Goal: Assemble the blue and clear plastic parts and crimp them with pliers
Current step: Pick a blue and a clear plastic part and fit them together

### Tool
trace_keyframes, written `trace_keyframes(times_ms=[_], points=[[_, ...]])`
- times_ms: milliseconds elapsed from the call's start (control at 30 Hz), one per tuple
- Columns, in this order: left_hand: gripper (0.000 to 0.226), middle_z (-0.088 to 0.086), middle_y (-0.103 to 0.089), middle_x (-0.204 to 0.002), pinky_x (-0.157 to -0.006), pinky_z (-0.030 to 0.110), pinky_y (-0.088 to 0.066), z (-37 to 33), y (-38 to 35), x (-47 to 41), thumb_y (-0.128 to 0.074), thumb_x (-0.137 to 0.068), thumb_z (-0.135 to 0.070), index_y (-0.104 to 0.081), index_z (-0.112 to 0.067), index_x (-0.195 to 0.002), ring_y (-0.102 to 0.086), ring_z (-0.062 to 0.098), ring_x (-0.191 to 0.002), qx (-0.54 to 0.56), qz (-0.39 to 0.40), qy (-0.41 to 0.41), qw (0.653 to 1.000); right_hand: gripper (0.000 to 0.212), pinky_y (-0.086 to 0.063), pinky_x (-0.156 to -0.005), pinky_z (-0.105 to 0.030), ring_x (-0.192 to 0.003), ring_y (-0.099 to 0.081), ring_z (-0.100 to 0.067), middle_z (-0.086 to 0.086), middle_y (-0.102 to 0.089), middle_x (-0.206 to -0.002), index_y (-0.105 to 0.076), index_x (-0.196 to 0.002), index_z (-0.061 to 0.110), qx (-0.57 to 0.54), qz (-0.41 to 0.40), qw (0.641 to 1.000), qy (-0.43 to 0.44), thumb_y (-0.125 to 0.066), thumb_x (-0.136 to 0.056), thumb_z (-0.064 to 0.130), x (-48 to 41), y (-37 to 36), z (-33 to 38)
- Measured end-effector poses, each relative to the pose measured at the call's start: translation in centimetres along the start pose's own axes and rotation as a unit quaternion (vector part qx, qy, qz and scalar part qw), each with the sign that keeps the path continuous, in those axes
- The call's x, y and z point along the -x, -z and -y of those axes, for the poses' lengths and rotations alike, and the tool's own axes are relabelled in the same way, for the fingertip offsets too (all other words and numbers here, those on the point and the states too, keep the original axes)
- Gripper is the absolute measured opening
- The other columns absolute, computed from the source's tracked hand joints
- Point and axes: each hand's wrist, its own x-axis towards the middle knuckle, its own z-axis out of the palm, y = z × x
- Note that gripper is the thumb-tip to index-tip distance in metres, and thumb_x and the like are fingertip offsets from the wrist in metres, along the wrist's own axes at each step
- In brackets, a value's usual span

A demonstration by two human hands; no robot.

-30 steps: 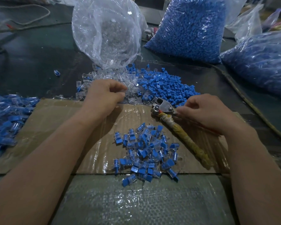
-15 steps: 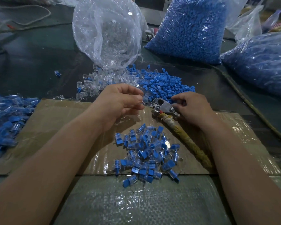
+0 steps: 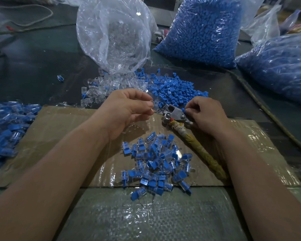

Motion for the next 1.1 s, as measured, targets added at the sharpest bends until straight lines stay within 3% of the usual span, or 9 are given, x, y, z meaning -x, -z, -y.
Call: trace_keyframes(times_ms=[133, 233, 367, 500, 600, 667, 833, 967, 1100], points=[[0.013, 0.001, -0.066, -0.062, -0.054, 0.017, -0.051, 0.0, 0.0, 0.0, -0.064, -0.066, 0.002, -0.062, -0.004, -0.078, -0.065, 0.011, -0.059, 0.003, 0.005, -0.003, 1.000, 0.007, -0.037, -0.073, -0.024, -0.082, -0.050, -0.008, 0.008, -0.054, -0.085, -0.063, -0.094, 0.017, -0.017, -0.017, 1.000, 0.000, -0.059, -0.088, 0.016, 0.1, 0.2, -0.1], [0.016, 0.001, -0.067, -0.062, -0.055, 0.017, -0.051, -0.1, 0.1, 0.0, -0.065, -0.063, -0.001, -0.062, -0.003, -0.079, -0.065, 0.011, -0.059, 0.006, 0.004, -0.002, 1.000, 0.016, -0.042, -0.077, -0.026, -0.085, -0.051, -0.009, 0.006, -0.058, -0.091, -0.065, -0.099, 0.017, 0.003, 0.025, 1.000, -0.004, -0.064, -0.085, 0.024, 0.2, 0.5, -0.3], [0.012, 0.002, -0.067, -0.063, -0.056, 0.017, -0.052, 0.0, 0.0, 0.0, -0.063, -0.069, 0.003, -0.062, -0.003, -0.080, -0.065, 0.011, -0.060, 0.003, 0.004, 0.000, 1.000, 0.017, -0.039, -0.079, -0.023, -0.087, -0.051, -0.007, 0.002, -0.064, -0.103, -0.067, -0.103, 0.015, 0.005, 0.030, 1.000, -0.005, -0.060, -0.087, 0.014, 0.2, 0.7, -0.6], [0.019, 0.004, -0.067, -0.066, -0.056, 0.017, -0.052, -0.1, 0.0, 0.1, -0.064, -0.061, -0.002, -0.063, -0.003, -0.080, -0.066, 0.013, -0.063, 0.008, 0.009, 0.002, 1.000, 0.016, -0.038, -0.072, -0.009, -0.079, -0.051, -0.001, 0.007, -0.060, -0.094, -0.065, -0.103, 0.015, -0.059, -0.062, 0.996, 0.004, -0.057, -0.089, 0.012, 0.4, 0.7, -0.1], [0.024, 0.007, -0.068, -0.070, -0.056, 0.018, -0.053, -0.2, -0.1, 0.2, -0.063, -0.057, -0.004, -0.064, -0.003, -0.081, -0.067, 0.015, -0.065, 0.015, 0.013, 0.009, 1.000, 0.015, -0.040, -0.065, 0.001, -0.072, -0.055, 0.004, 0.017, -0.059, -0.080, -0.064, -0.087, 0.026, -0.174, -0.105, 0.979, 0.000, -0.063, -0.086, 0.011, 1.0, 1.5, 0.8], [0.025, 0.007, -0.068, -0.069, -0.056, 0.019, -0.054, -0.2, -0.1, 0.2, -0.063, -0.058, -0.003, -0.063, -0.002, -0.083, -0.068, 0.016, -0.066, 0.019, 0.015, 0.014, 1.000, 0.024, -0.046, -0.068, -0.003, -0.073, -0.061, 0.002, 0.018, -0.061, -0.078, -0.061, -0.080, 0.033, -0.254, -0.086, 0.963, 0.001, -0.065, -0.083, 0.010, 1.6, 1.9, 1.7], [0.028, 0.007, -0.068, -0.069, -0.056, 0.018, -0.054, -0.2, -0.3, 0.3, -0.063, -0.056, -0.002, -0.063, -0.001, -0.084, -0.068, 0.015, -0.066, 0.016, 0.010, 0.017, 1.000, 0.032, -0.046, -0.069, -0.003, -0.075, -0.061, 0.009, 0.018, -0.058, -0.088, -0.057, -0.102, 0.033, -0.316, -0.031, 0.947, 0.036, -0.055, -0.088, 0.004, 2.6, 1.5, 3.8], [0.027, 0.007, -0.069, -0.069, -0.057, 0.018, -0.053, -0.2, -0.4, 0.3, -0.063, -0.056, -0.005, -0.062, -0.002, -0.082, -0.068, 0.015, -0.066, 0.001, 0.011, 0.013, 1.000, 0.028, -0.048, -0.064, -0.007, -0.074, -0.063, 0.005, 0.013, -0.061, -0.086, -0.058, -0.083, 0.032, -0.346, -0.011, 0.937, 0.050, -0.054, -0.089, 0.005, 3.1, 1.3, 4.6], [0.024, 0.009, -0.070, -0.072, -0.057, 0.020, -0.054, -0.1, -0.5, 0.4, -0.063, -0.057, -0.006, -0.065, -0.003, -0.081, -0.069, 0.016, -0.068, -0.003, 0.017, 0.016, 1.000, 0.026, -0.051, -0.067, -0.012, -0.072, -0.063, 0.000, 0.014, -0.061, -0.079, -0.059, -0.082, 0.032, -0.366, -0.011, 0.928, 0.065, -0.058, -0.086, 0.006, 3.3, 1.2, 5.0]])
